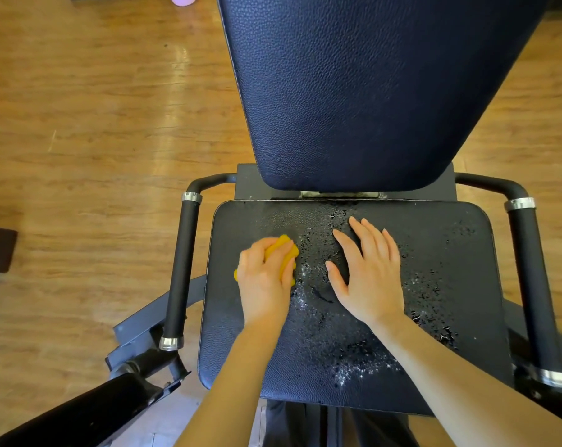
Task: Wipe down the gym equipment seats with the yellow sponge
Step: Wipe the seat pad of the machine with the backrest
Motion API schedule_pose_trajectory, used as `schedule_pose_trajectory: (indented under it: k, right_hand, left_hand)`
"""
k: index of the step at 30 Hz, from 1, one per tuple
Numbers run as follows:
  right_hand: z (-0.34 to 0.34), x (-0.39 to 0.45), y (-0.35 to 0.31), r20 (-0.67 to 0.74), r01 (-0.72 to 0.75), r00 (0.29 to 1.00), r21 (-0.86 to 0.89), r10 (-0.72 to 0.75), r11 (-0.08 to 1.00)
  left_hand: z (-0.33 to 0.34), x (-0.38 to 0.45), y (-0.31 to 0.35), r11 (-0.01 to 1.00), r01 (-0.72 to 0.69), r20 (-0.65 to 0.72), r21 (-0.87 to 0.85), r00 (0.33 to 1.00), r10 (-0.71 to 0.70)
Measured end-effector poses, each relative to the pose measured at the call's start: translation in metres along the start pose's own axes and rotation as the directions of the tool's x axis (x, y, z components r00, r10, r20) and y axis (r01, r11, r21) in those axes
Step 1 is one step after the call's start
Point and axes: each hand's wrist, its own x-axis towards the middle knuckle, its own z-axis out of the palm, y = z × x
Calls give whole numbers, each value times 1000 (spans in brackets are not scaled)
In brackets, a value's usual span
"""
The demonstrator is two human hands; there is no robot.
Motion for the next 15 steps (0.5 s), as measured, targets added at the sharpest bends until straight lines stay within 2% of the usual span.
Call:
schedule_pose_trajectory:
  k: [2,6,10,15]
  right_hand:
    - [-1,0,0,12,-5,1000,2,5,1000]
    - [0,0,0,29,-10,1000,9,9,1000]
    - [0,-1,1,35,-10,999,11,10,1000]
    - [1,-1,1,-4,1,1000,24,-1,1000]
  left_hand:
    - [-8,-25,-3,996,56,30,-76,998,-54]
    - [-12,-40,-7,998,38,53,-53,998,-35]
    - [4,-5,-2,996,45,71,-80,997,-39]
    - [33,52,9,996,44,14,-77,999,-43]
